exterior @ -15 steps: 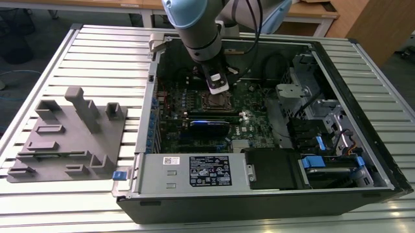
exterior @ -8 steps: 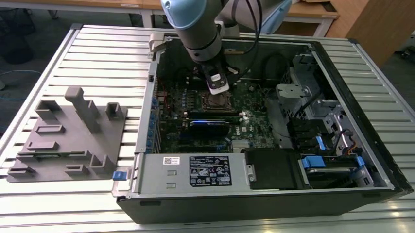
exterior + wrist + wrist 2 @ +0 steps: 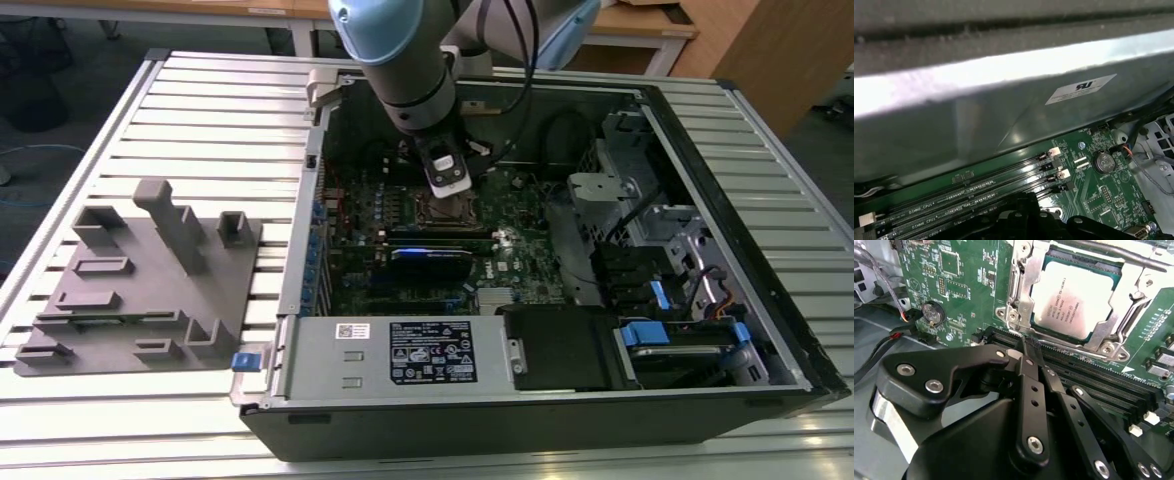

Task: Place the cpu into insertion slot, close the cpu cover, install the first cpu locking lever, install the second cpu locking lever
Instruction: 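Install the first cpu locking lever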

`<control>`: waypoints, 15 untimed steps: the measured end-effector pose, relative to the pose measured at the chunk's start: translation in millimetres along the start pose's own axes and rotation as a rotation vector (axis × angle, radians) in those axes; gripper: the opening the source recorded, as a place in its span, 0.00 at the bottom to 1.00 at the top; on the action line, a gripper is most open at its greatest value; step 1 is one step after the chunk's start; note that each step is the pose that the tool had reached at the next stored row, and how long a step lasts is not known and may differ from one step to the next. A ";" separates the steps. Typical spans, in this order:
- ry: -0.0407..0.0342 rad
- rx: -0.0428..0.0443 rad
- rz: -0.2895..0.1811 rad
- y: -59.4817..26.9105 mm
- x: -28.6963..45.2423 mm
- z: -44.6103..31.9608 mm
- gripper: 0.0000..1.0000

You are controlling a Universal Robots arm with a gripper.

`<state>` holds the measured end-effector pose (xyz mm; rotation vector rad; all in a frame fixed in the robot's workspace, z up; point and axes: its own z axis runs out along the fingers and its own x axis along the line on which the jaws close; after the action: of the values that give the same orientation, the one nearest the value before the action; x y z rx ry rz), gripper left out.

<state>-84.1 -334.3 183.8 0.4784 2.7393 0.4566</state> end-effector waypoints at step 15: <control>-0.0013 -0.0083 0.002 -1.6 -0.3 0.0 0.10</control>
<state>-84.2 -335.8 183.2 0.4792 2.7349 0.4677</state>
